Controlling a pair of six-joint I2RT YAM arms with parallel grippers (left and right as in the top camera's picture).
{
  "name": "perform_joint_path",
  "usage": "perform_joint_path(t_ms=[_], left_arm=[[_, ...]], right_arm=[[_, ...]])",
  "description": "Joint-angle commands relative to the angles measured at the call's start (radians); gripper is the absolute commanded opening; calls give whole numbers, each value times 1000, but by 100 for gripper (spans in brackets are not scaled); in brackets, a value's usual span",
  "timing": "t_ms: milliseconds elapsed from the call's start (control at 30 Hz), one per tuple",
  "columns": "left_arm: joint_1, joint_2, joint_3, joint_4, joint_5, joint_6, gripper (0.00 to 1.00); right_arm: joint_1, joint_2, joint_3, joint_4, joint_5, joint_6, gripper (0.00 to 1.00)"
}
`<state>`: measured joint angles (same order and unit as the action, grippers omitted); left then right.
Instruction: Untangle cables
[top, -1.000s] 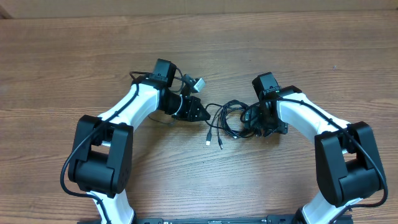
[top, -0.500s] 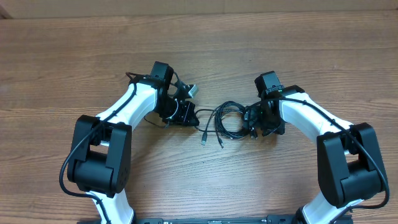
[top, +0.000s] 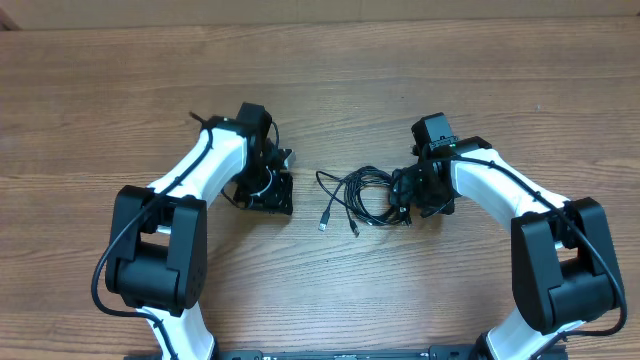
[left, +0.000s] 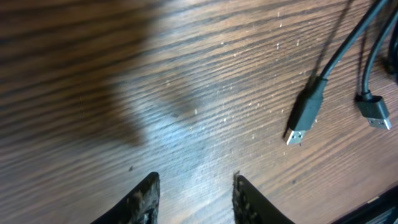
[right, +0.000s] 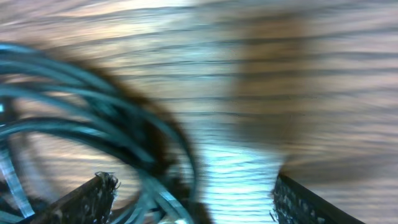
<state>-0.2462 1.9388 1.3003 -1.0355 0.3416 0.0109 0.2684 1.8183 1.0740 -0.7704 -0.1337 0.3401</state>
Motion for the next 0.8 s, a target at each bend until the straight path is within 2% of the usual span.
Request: perform_joint_path(t_ms=[0, 100, 167, 233, 400, 533, 767], left_arm=[[2, -34, 147, -62, -26, 11, 40], [-7, -34, 262, -89, 76, 11, 35], [-22, -34, 301, -45, 194, 11, 34], [-45, -33, 305, 34, 246, 9, 35], [-124, -8, 286, 173, 182, -50, 43], [-205, 48, 283, 238, 165, -71, 40], [-285, 155, 284, 288, -35, -124, 36]], right_arm=[[0, 11, -27, 23, -153, -46, 77], [0, 11, -27, 40, -159, -46, 67], [0, 11, -27, 50, -159, -45, 58], [0, 11, -27, 61, -153, -45, 53], [0, 11, -27, 79, -106, 5, 53], [0, 11, -27, 89, -107, 5, 54], [0, 11, -27, 82, -107, 5, 53]])
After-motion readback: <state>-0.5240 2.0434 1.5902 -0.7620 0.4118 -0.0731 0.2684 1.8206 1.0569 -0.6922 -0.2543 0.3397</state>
